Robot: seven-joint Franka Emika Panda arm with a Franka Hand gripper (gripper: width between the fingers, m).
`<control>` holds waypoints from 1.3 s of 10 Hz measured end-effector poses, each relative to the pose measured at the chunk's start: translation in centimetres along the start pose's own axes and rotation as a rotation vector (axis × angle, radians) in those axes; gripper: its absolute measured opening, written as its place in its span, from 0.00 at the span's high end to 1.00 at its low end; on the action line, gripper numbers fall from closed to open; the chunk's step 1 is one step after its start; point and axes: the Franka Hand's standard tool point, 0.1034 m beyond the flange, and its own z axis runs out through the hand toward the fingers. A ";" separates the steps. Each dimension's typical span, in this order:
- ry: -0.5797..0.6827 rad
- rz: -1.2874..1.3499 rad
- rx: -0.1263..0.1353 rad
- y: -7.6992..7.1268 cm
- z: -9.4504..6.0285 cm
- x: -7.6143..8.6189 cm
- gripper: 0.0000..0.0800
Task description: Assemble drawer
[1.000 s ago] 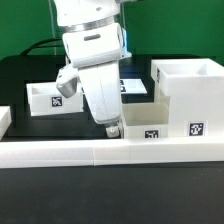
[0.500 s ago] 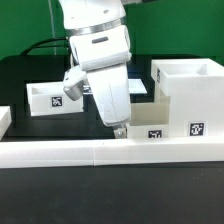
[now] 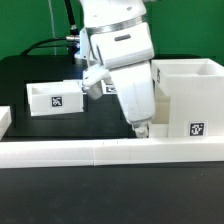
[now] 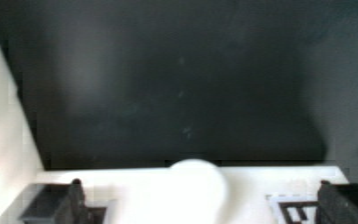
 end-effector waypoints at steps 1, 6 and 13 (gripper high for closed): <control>-0.001 0.020 0.008 0.0 0.2 0.8 0.19; -0.021 0.021 0.023 0.2 -0.4 -0.7 0.19; -0.087 0.196 -0.016 -2.8 -4.6 -6.7 0.19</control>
Offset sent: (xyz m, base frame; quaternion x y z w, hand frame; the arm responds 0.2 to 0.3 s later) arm 0.0033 0.0034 0.0058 0.0116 -0.0073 0.0045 0.9999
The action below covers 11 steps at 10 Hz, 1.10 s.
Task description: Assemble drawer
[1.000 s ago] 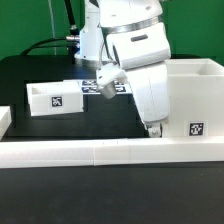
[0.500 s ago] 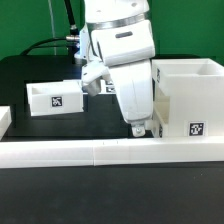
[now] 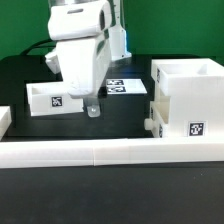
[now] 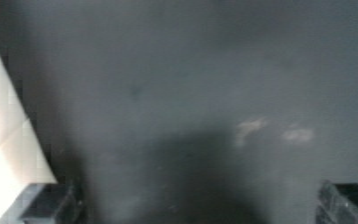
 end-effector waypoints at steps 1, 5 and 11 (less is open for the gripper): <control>-0.006 0.012 -0.001 -1.0 -0.5 -0.7 0.19; -0.018 0.066 0.008 -3.2 -0.9 -1.8 0.19; -0.012 0.430 -0.042 -4.0 -0.9 -2.8 0.19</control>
Offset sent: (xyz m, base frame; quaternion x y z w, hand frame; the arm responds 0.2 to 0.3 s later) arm -0.0327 -0.0083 0.0030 0.0372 -0.0061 0.0117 0.9992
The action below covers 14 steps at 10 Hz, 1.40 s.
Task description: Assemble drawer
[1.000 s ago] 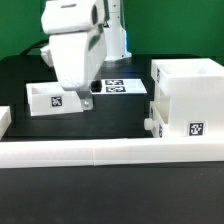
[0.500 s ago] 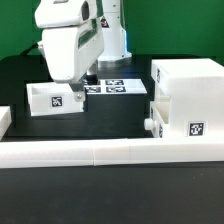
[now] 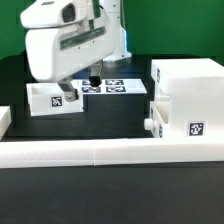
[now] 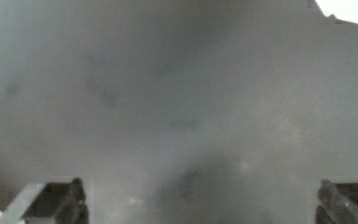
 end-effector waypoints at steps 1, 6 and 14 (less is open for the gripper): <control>-0.005 0.163 0.000 -0.8 -0.3 -0.8 0.19; 0.003 0.468 0.003 -1.2 -0.2 -0.8 0.19; 0.016 0.627 -0.058 -6.3 0.9 -4.3 0.19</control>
Offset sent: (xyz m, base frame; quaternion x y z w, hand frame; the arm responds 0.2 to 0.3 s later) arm 0.0000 0.0000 0.0000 0.0000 0.0000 0.1938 0.9810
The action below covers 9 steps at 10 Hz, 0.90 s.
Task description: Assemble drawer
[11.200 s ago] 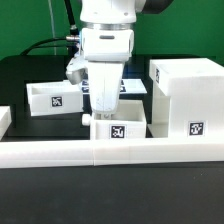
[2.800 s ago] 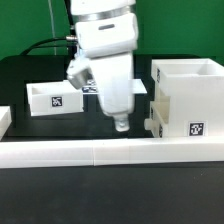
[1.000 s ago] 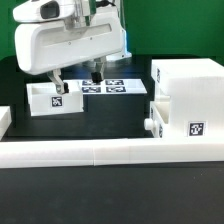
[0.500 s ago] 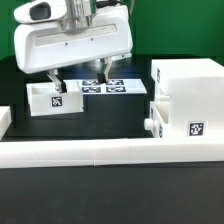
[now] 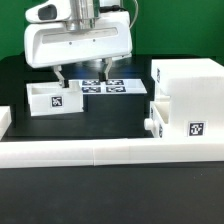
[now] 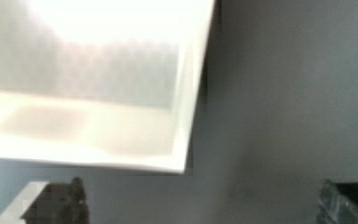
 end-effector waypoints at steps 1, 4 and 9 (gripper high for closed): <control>-0.006 -0.007 -0.005 0.4 0.4 -1.4 0.19; -0.004 -0.013 -0.004 0.3 0.3 -1.0 0.19; -0.006 0.015 -0.020 -0.3 2.6 -4.7 0.19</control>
Offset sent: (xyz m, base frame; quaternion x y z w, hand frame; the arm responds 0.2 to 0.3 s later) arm 0.0000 0.0000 0.0000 0.0000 0.0000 0.0000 1.0000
